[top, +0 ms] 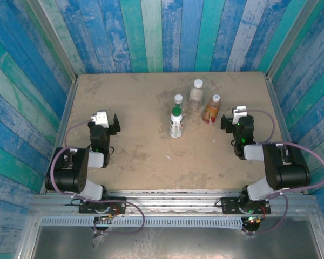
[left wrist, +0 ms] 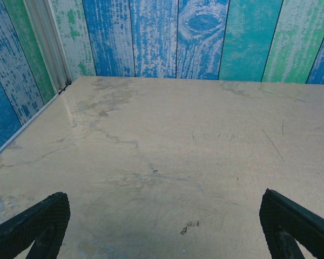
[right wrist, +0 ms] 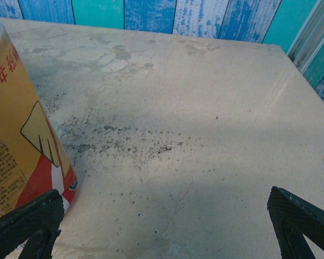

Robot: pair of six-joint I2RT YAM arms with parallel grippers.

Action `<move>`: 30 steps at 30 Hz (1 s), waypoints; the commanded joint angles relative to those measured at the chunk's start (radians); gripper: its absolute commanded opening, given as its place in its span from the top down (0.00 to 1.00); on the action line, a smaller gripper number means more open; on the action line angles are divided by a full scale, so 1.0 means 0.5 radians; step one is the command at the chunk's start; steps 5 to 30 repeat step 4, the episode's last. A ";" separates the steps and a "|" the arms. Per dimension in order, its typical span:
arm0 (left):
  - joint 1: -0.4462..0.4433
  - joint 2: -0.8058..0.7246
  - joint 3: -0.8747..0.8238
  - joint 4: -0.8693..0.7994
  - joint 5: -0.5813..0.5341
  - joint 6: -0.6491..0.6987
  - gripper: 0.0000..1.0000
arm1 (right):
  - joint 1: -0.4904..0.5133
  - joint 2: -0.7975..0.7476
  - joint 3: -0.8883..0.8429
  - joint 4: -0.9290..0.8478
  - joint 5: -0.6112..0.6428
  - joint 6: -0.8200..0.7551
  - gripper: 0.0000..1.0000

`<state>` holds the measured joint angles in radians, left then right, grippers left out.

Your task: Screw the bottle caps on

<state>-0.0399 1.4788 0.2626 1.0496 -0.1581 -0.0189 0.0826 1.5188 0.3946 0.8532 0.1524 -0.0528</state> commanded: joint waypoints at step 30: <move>0.006 0.051 0.025 0.041 0.006 -0.014 0.06 | -0.004 -0.017 0.011 -0.016 -0.012 0.014 0.00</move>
